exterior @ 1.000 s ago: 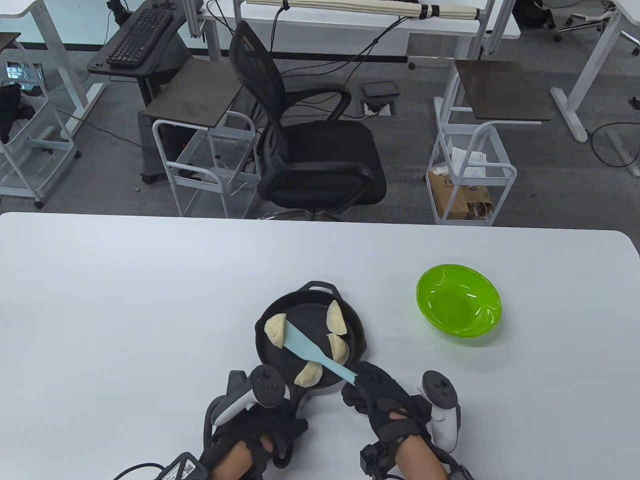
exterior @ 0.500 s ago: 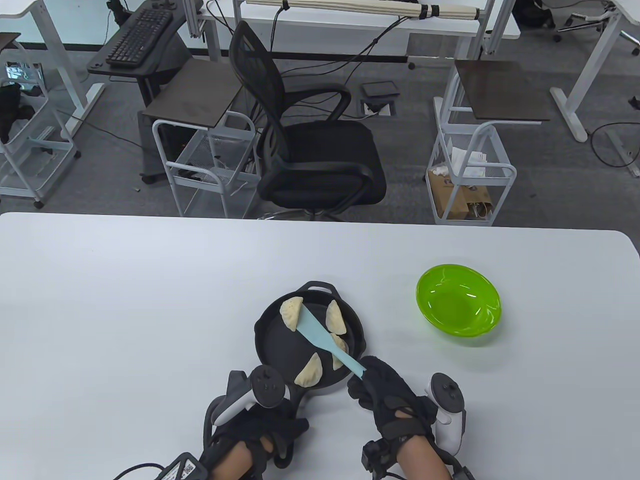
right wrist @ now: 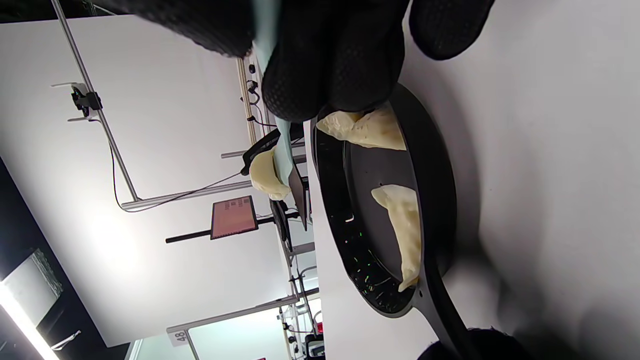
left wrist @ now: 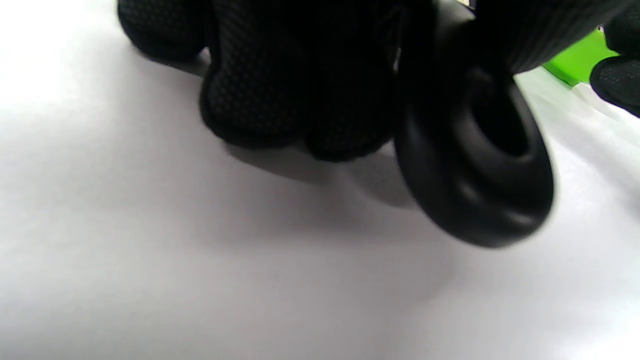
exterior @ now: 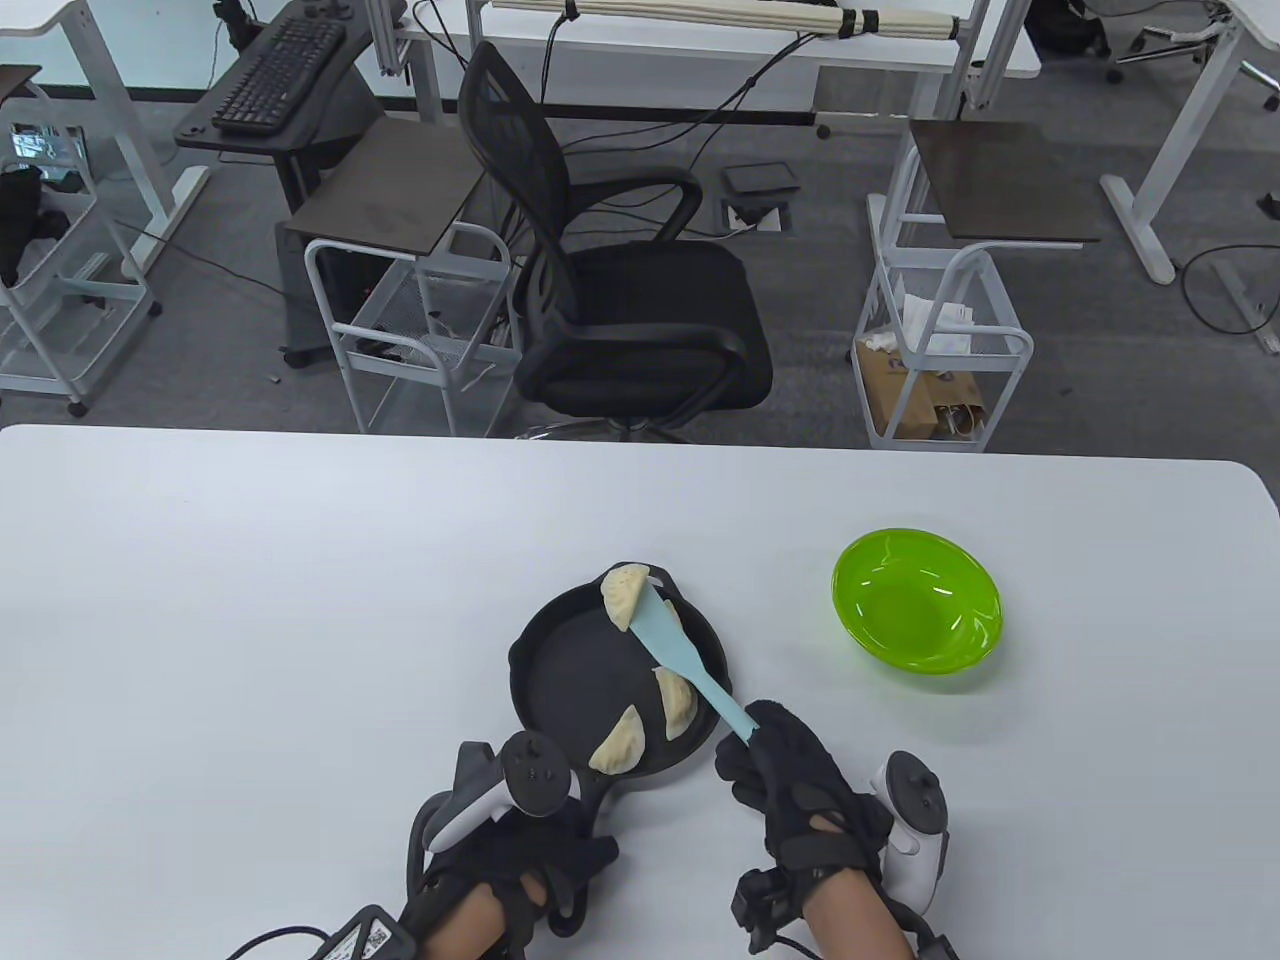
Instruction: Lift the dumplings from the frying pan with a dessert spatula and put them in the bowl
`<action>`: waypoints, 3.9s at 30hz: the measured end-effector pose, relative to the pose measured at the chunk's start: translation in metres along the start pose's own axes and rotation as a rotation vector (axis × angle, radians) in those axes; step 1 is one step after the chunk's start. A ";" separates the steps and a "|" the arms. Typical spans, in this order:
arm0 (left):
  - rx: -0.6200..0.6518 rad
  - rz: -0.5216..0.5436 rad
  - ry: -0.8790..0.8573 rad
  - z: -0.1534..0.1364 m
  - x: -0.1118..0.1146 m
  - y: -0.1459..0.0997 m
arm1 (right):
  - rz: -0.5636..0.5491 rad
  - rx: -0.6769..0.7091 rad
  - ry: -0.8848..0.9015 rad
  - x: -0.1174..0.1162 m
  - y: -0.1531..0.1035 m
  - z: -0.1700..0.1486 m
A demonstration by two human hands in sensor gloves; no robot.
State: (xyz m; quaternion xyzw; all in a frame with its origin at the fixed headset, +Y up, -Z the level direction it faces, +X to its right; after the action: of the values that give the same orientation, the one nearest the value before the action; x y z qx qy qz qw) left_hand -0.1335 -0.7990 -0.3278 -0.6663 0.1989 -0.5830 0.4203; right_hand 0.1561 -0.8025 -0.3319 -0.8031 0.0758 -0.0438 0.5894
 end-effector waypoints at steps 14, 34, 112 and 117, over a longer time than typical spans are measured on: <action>0.000 -0.003 0.000 0.000 0.000 0.000 | -0.131 0.034 0.081 0.025 -0.004 0.007; 0.001 -0.002 0.000 0.000 0.001 0.000 | -0.310 0.076 0.210 0.064 -0.013 0.010; 0.000 -0.001 -0.002 -0.001 0.001 0.001 | -0.607 0.141 0.175 0.115 -0.027 0.014; 0.000 -0.001 -0.002 -0.001 0.001 0.001 | -0.592 0.171 0.150 0.111 -0.027 0.019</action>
State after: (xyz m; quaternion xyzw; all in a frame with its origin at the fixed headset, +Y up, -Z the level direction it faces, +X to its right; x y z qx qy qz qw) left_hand -0.1340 -0.8008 -0.3280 -0.6668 0.1981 -0.5828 0.4200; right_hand 0.2707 -0.7961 -0.3136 -0.7324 -0.1216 -0.2788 0.6091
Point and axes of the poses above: the tracker on the back of each hand, its own z axis roughly to the thumb side, its own y axis roughly from the wrist to the fingertips, x = y × z, the point moved 5 cm from there along y, roughly from the wrist to the fingertips, and after that the axes turned 1 degree about -y, right-handed, at the moved point
